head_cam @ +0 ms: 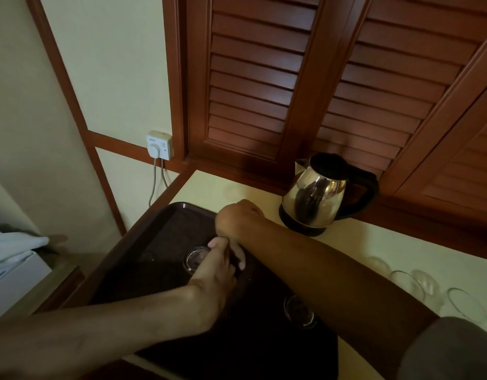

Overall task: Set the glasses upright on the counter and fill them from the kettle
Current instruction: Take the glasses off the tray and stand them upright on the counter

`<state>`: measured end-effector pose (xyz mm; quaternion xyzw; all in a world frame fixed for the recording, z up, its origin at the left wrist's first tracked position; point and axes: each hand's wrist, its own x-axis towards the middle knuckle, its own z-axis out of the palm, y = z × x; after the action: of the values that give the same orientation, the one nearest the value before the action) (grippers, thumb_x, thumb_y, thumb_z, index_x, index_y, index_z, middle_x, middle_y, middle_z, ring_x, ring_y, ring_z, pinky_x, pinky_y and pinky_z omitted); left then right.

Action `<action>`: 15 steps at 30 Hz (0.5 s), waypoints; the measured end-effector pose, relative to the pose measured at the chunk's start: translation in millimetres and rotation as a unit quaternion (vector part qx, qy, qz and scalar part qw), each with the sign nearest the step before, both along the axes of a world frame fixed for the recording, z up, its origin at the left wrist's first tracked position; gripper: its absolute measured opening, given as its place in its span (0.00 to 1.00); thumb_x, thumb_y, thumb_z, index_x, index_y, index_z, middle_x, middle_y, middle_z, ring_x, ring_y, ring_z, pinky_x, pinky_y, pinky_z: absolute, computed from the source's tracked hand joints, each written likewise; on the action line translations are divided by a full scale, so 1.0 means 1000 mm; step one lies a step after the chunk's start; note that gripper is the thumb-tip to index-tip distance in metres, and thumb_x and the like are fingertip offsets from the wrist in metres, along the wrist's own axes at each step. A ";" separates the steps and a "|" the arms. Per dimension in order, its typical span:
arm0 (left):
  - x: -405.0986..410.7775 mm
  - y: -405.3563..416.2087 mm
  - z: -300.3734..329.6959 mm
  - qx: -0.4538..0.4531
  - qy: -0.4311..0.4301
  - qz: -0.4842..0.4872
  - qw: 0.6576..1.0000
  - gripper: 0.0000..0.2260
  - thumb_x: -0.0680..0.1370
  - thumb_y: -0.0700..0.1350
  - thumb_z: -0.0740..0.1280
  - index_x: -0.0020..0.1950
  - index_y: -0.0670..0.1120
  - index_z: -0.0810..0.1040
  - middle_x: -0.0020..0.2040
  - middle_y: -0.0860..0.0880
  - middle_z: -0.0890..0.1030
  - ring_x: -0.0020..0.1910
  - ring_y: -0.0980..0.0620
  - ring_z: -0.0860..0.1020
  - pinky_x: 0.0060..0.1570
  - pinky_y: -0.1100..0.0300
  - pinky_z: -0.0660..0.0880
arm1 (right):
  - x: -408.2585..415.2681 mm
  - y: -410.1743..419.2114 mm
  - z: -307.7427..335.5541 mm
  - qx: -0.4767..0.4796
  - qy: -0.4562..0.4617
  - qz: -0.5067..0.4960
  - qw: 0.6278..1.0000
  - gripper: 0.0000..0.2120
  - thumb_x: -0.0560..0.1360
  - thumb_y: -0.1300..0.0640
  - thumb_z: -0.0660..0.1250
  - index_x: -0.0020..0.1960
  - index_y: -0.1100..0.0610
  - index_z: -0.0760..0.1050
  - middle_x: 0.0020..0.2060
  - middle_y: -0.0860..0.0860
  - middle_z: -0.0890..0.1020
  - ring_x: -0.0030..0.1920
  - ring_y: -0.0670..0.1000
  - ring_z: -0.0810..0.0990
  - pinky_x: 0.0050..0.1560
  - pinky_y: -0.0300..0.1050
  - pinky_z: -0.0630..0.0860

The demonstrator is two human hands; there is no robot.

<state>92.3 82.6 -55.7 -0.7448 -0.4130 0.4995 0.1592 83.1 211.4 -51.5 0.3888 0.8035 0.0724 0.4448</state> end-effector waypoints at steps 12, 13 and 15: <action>-0.075 -0.034 0.009 0.228 -0.568 0.300 0.732 0.24 0.75 0.52 0.75 0.68 0.53 0.71 0.62 0.53 0.81 0.59 0.53 0.80 0.61 0.55 0.77 | 0.134 0.031 0.081 -0.213 0.504 -0.185 0.816 0.26 0.63 0.44 0.83 0.53 0.58 0.82 0.47 0.57 0.87 0.46 0.58 0.87 0.46 0.52 0.84; -0.076 -0.034 0.008 0.218 -0.635 0.346 0.656 0.20 0.72 0.50 0.77 0.61 0.53 0.75 0.55 0.54 0.83 0.51 0.54 0.82 0.54 0.55 0.80 | 0.144 0.030 0.085 -0.234 0.545 -0.204 0.779 0.27 0.62 0.48 0.83 0.55 0.59 0.81 0.50 0.59 0.87 0.48 0.59 0.87 0.47 0.52 0.84; -0.069 -0.034 0.007 0.184 -0.733 0.429 0.494 0.16 0.71 0.42 0.79 0.54 0.48 0.78 0.46 0.51 0.85 0.44 0.53 0.84 0.43 0.57 0.80 | 0.161 0.026 0.088 -0.266 0.608 -0.230 0.712 0.27 0.63 0.54 0.83 0.58 0.59 0.79 0.53 0.58 0.86 0.49 0.58 0.87 0.48 0.50 0.84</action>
<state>23.4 48.9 -48.7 -0.5279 -0.7324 -0.3070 -0.3010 244.1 236.9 36.6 0.3873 0.7722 -0.5010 -0.0520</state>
